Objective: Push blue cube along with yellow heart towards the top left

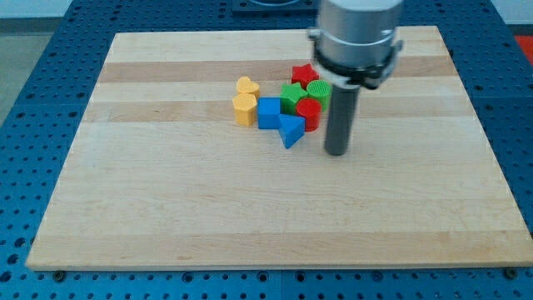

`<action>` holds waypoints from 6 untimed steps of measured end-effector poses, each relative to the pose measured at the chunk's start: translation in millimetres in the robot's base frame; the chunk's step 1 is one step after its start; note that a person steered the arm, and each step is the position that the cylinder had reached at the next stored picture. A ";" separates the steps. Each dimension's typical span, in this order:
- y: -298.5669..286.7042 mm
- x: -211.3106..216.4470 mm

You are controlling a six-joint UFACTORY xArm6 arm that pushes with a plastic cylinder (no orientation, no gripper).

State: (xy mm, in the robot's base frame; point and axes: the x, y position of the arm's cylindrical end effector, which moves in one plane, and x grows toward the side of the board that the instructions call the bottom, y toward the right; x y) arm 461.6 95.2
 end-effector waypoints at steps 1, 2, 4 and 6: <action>4.7 -4.0; 4.7 -4.0; -9.2 -2.1; -10.4 -0.1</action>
State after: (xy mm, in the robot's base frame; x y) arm 461.5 84.8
